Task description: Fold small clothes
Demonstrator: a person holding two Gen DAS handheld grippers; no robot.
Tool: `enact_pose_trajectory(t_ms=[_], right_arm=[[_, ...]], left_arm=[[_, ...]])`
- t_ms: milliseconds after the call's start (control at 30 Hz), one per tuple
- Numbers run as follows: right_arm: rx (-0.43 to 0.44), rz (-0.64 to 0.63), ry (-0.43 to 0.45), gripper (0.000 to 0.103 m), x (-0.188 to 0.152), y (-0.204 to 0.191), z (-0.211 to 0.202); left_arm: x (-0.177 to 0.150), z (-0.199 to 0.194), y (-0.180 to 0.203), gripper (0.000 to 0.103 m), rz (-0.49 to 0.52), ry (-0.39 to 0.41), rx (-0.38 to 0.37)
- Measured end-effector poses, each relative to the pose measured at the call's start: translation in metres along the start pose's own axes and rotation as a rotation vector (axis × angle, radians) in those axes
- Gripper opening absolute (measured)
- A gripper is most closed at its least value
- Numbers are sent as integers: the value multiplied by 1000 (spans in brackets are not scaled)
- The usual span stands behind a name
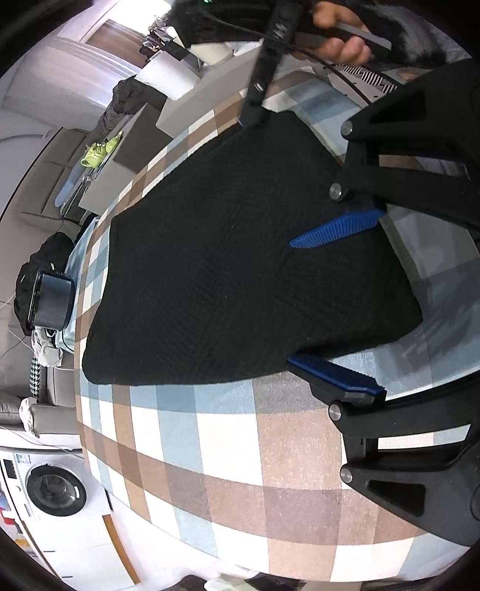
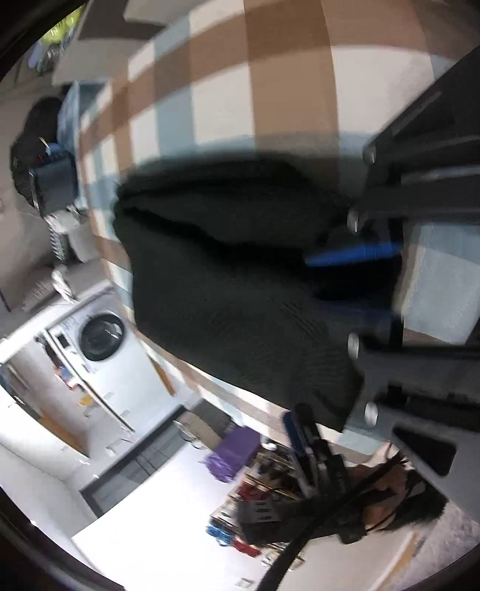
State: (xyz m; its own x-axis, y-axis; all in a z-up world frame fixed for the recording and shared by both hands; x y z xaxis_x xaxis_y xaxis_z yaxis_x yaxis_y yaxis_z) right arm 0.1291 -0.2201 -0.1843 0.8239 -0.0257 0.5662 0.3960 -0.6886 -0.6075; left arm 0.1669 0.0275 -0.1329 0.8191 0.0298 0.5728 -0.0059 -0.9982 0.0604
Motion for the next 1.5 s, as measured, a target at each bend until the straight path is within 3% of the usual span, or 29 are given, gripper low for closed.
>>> enact_pose_trajectory(t_ms=[33,100,200,267,433,500,700,767,900,1267,1500], right_arm=[[-12,16,23,49,2,3,-5],[-28,44,35,49,4,9,-8],[-75,54,9,53,4,13,-4],[-75,52,-8,62,6,13,0],[-93,28,-46,68,6,10,13],[-114,35,-73,67,4,12,20],[-90,39,-71,33,1,13,25],[-87,37,-74,30,2,13,28],[-69,43,-69,29,5,15,32],[-109,21,-41,30,51,11,78],[-132,-15,-30,32,61,9,86]], left_arm=[[0,2,-2,58,-11,-11,-7],[-1,6,-7,57,-38,-32,-10],[-3,10,-13,57,-71,-53,-11],[-4,12,-13,57,-69,-66,-11],[-5,16,-11,57,-54,-76,-8],[-5,18,-11,57,-51,-79,-10],[-1,24,-10,57,-53,-77,-22],[0,24,-9,46,-42,-65,-28],[8,29,-9,32,-30,-53,-16],[72,65,-26,31,-33,18,96],[79,72,-33,31,-38,42,96]])
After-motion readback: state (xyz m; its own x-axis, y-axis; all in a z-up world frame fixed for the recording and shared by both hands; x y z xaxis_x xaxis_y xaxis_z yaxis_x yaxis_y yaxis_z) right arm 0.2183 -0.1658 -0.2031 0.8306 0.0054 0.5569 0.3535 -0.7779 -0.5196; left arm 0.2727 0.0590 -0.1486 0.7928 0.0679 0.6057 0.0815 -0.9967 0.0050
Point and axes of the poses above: each gripper's, at about its wrist camera, not at the fingertips, and z roughly the way its jaws point, y to its right, x to its top, the point moved 1 cm from there along z, roughly the way its jaws point, and after that the axes turned 11 degrees about x, right-handed, at the moved point
